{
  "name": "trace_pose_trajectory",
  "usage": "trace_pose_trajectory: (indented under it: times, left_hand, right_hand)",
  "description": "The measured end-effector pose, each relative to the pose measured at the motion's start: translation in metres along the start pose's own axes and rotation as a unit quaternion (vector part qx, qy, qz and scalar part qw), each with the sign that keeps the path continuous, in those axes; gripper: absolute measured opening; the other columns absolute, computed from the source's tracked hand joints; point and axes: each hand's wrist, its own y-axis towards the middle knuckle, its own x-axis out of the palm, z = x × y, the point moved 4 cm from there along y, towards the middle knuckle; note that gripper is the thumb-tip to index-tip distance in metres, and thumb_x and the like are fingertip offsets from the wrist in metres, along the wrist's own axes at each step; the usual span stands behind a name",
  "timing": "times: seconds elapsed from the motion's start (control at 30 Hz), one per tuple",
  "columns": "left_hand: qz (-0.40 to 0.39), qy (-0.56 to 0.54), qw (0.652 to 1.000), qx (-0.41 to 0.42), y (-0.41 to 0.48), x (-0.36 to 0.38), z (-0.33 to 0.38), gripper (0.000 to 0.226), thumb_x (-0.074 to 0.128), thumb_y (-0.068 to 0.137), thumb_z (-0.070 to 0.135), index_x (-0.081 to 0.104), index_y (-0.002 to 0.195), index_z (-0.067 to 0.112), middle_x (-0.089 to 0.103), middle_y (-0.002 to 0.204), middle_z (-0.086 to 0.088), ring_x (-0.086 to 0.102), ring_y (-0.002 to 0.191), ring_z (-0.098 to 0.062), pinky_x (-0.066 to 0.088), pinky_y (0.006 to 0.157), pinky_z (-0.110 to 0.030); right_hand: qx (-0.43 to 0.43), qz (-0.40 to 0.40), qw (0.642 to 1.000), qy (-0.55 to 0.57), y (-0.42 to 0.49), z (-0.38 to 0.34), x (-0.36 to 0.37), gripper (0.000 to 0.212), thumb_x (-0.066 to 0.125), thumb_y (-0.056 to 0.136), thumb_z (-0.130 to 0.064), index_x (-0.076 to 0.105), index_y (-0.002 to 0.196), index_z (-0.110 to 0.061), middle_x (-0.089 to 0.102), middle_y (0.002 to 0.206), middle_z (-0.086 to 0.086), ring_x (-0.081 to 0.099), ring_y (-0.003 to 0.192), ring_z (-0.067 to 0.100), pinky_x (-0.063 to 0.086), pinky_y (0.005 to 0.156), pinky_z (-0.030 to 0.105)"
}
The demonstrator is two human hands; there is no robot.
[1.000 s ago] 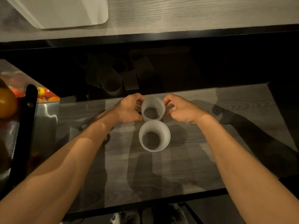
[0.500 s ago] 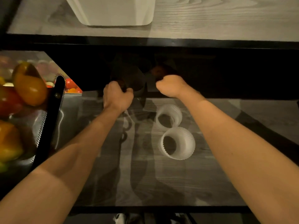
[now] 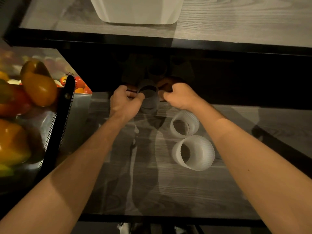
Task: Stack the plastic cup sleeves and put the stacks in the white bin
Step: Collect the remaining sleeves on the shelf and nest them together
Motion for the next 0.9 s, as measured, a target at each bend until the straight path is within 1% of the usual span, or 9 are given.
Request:
trace_pose_trajectory:
  times: [0.1,0.17,0.33,0.4,0.47,0.6,0.7,0.8,0.9]
  left_hand:
    - [-0.003,-0.018,1.0,0.012,0.0,-0.003,-0.001,0.017,0.069,0.088,0.029,0.056,0.079,0.024,0.066,0.078,0.003,0.067,0.079,-0.014,0.056,0.072,-0.031]
    - [-0.013,-0.013,1.0,0.005,0.002,-0.002,-0.004,0.011,0.066,0.09,0.029,0.061,0.082,0.023,0.069,0.08,0.002,0.069,0.081,-0.015,0.058,0.078,-0.034]
    - [-0.1,-0.019,0.994,-0.025,0.0,0.005,-0.014,0.013,0.064,0.096,0.019,0.068,0.108,0.024,0.07,0.091,0.007,0.071,0.082,-0.009,0.057,0.076,-0.023]
    - [-0.12,-0.015,0.992,-0.028,-0.001,0.006,-0.016,0.017,0.064,0.096,0.019,0.069,0.112,0.02,0.071,0.095,0.003,0.069,0.078,-0.009,0.053,0.068,-0.017]
    - [-0.132,0.003,0.99,-0.041,0.001,0.007,-0.018,0.017,0.069,0.092,0.022,0.07,0.11,0.022,0.072,0.096,0.002,0.068,0.083,-0.009,0.056,0.075,-0.022]
    - [-0.093,0.033,0.994,-0.05,0.01,0.005,-0.005,0.016,0.076,0.085,0.031,0.06,0.086,0.027,0.067,0.09,0.003,0.065,0.093,-0.015,0.053,0.088,-0.031]
    - [-0.1,0.085,0.991,-0.003,0.014,0.011,0.022,0.014,0.064,0.093,0.029,0.065,0.089,0.015,0.066,0.094,-0.005,0.065,0.099,-0.025,0.047,0.078,-0.026]
    - [-0.171,0.157,0.969,0.08,0.014,0.032,0.054,0.039,0.056,0.097,0.024,0.055,0.136,0.024,0.057,0.134,-0.008,0.054,0.124,-0.029,0.044,0.093,-0.03]
    - [-0.244,0.272,0.929,0.063,0.017,0.058,0.064,0.052,0.048,0.1,0.037,0.039,0.15,0.026,0.044,0.15,-0.01,0.043,0.135,-0.035,0.038,0.103,-0.037]
  right_hand:
    - [0.0,0.004,0.998,0.061,-0.003,-0.006,-0.001,0.031,0.057,0.1,-0.032,0.065,0.071,-0.025,0.07,0.075,-0.004,0.065,0.076,0.011,0.054,0.074,0.029]
    - [0.004,-0.011,0.998,0.064,-0.002,-0.006,0.001,0.027,0.055,0.1,-0.029,0.071,0.079,-0.023,0.076,0.087,-0.001,0.069,0.09,0.014,0.055,0.09,0.035]
    - [0.024,-0.032,0.999,0.015,0.0,0.002,0.013,0.01,0.061,0.093,-0.011,0.068,0.086,-0.013,0.066,0.086,0.004,0.061,0.085,0.019,0.049,0.067,0.03]
    - [0.025,-0.038,0.999,-0.012,0.004,0.006,0.019,0.01,0.06,0.092,-0.007,0.068,0.097,-0.01,0.067,0.093,0.008,0.063,0.088,0.02,0.054,0.072,0.033]
    - [0.023,-0.04,0.998,-0.044,0.008,0.008,0.023,0.012,0.061,0.093,-0.014,0.069,0.103,-0.013,0.068,0.098,0.007,0.065,0.094,0.023,0.057,0.08,0.037]
    - [0.065,-0.001,0.993,-0.1,0.01,0.012,0.011,0.024,0.059,0.097,-0.037,0.064,0.089,-0.015,0.061,0.085,0.003,0.06,0.082,0.021,0.049,0.069,0.032]
    - [0.189,0.044,0.981,0.027,0.017,0.034,-0.001,0.023,0.057,0.093,-0.027,0.068,0.093,-0.007,0.068,0.096,0.009,0.064,0.09,0.025,0.055,0.076,0.037]
    - [0.258,0.051,0.933,0.247,0.024,0.049,0.003,0.019,0.058,0.095,-0.013,0.066,0.11,-0.005,0.069,0.116,0.012,0.068,0.098,0.019,0.057,0.066,0.025]
    - [0.263,0.033,0.888,0.377,0.025,0.05,0.008,0.029,0.055,0.101,-0.012,0.059,0.129,-0.006,0.063,0.123,0.011,0.068,0.098,0.021,0.061,0.061,0.026]
